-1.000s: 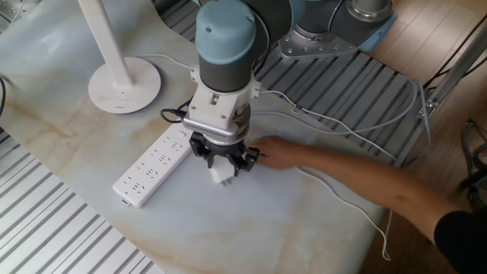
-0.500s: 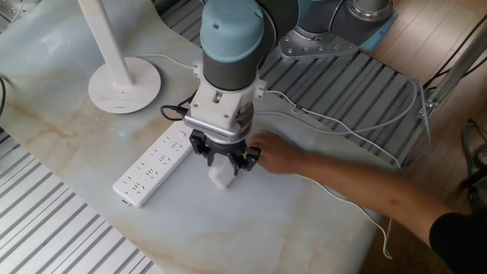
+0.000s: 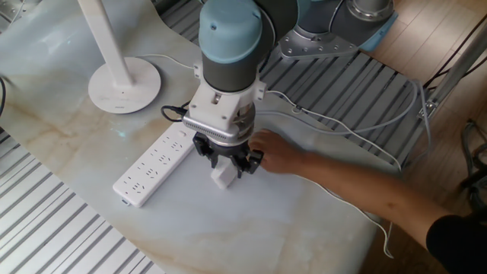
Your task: Plug in the power cord of the desk lamp, turn on the socket, and light up the desk lamp
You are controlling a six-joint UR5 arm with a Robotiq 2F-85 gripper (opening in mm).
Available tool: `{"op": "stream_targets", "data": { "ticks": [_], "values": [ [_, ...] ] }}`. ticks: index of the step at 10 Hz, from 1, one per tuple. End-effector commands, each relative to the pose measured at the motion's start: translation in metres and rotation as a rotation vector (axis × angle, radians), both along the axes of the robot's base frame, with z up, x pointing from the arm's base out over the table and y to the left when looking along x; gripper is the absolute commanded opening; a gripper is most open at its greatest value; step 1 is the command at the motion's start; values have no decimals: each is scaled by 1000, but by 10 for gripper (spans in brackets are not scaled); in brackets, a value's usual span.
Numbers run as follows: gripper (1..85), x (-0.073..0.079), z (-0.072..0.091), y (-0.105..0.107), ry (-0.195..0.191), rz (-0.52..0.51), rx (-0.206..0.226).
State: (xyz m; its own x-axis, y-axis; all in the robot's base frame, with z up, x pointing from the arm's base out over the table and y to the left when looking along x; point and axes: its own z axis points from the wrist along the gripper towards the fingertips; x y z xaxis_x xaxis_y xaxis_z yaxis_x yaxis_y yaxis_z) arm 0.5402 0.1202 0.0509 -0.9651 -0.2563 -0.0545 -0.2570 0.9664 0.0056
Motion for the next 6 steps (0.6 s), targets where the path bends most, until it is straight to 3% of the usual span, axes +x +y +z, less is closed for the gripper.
{"op": "stream_targets", "data": {
  "ticks": [1,4,6],
  "values": [
    [553,3,-3,5,1,-26,19],
    [550,3,-1,-8,2,6,-31],
    [550,4,2,-8,3,8,-35]
  ]
}}
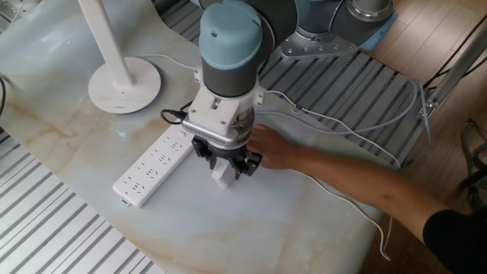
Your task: Plug in the power cord of the desk lamp, turn on the socket, and light up the desk lamp
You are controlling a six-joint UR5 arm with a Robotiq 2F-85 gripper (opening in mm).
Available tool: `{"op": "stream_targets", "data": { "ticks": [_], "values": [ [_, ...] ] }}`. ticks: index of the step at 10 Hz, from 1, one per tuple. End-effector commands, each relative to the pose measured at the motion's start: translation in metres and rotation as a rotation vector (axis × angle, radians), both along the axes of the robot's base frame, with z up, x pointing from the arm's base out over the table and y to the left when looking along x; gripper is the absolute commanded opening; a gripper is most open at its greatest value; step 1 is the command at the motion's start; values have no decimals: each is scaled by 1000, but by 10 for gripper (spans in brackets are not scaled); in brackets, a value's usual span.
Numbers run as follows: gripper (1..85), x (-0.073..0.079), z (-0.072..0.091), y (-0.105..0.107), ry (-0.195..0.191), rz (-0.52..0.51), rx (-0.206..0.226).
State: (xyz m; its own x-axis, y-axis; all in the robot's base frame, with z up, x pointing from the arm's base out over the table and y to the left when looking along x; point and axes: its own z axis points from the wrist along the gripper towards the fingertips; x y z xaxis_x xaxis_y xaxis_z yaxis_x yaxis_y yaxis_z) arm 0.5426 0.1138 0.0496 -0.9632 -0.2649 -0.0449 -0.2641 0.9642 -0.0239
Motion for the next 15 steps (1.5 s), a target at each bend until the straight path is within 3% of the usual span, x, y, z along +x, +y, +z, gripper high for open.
{"op": "stream_targets", "data": {
  "ticks": [1,5,6,11,15],
  "values": [
    [550,2,5,-1,0,2,-4],
    [517,-2,0,-16,14,3,-36],
    [517,-3,-1,-10,19,-3,-13],
    [480,-11,-12,-4,45,9,14],
    [447,-7,-13,8,32,-1,53]
  ]
}}
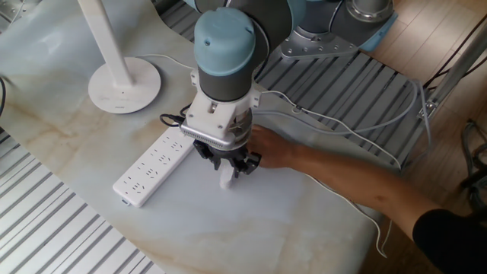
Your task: Plug in the power cord of the desk lamp, turn on the socket, and light up the desk lamp
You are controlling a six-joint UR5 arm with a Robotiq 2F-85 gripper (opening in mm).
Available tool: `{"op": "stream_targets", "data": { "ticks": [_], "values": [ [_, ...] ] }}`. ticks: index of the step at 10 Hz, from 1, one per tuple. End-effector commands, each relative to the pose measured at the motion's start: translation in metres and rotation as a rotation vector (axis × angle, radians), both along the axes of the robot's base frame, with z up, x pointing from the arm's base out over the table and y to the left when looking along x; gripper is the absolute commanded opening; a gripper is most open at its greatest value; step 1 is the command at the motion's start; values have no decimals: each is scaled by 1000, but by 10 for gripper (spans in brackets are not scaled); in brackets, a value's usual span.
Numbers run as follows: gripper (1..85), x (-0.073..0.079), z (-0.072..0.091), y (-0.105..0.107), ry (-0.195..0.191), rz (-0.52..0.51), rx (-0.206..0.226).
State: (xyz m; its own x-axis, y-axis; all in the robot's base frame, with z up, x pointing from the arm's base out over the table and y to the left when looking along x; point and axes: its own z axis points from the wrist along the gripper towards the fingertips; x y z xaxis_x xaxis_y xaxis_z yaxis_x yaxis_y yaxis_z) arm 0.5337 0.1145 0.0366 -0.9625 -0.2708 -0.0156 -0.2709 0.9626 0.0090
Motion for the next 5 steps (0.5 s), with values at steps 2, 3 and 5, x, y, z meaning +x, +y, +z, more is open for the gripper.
{"op": "stream_targets", "data": {
  "ticks": [2,3,5],
  "values": [
    [433,4,-1,9,-8,-10,34],
    [423,3,-2,9,-6,-11,34],
    [420,4,-3,10,-7,-25,34]
  ]
}}
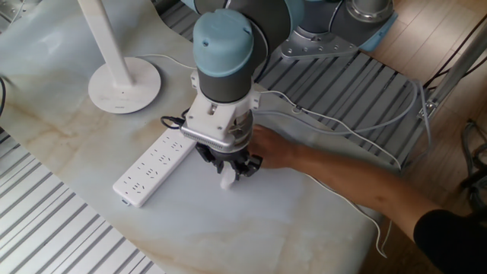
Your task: Plug in the power cord of the desk lamp, turn on the socket, and light up the desk lamp
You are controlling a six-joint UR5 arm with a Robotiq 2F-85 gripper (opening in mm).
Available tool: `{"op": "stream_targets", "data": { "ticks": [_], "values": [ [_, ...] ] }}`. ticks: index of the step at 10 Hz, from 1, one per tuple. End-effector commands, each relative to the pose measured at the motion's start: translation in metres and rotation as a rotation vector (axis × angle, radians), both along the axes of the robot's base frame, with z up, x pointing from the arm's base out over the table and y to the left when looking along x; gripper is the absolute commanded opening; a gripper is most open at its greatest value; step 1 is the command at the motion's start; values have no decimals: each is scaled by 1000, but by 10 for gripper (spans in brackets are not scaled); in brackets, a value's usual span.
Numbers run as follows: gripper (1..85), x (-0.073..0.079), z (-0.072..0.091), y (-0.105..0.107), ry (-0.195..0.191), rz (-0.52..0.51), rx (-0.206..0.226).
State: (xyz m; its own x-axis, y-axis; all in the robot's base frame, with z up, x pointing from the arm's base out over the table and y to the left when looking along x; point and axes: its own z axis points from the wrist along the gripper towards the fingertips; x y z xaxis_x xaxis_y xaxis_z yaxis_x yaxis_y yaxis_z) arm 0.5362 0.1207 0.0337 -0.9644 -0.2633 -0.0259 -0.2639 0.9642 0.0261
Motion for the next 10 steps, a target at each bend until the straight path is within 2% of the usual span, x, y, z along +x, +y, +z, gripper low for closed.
{"op": "stream_targets", "data": {
  "ticks": [1,3,5,6,7,10],
  "values": [
    [410,3,-1,4,-5,-27,12],
    [387,8,-3,-1,-15,-38,-7],
    [340,7,-4,-1,-6,-55,-13],
    [157,5,-3,-4,12,-82,-33],
    [10,6,-1,-11,12,-98,-67],
    [10,2,3,-8,23,-101,-58]
  ]
}}
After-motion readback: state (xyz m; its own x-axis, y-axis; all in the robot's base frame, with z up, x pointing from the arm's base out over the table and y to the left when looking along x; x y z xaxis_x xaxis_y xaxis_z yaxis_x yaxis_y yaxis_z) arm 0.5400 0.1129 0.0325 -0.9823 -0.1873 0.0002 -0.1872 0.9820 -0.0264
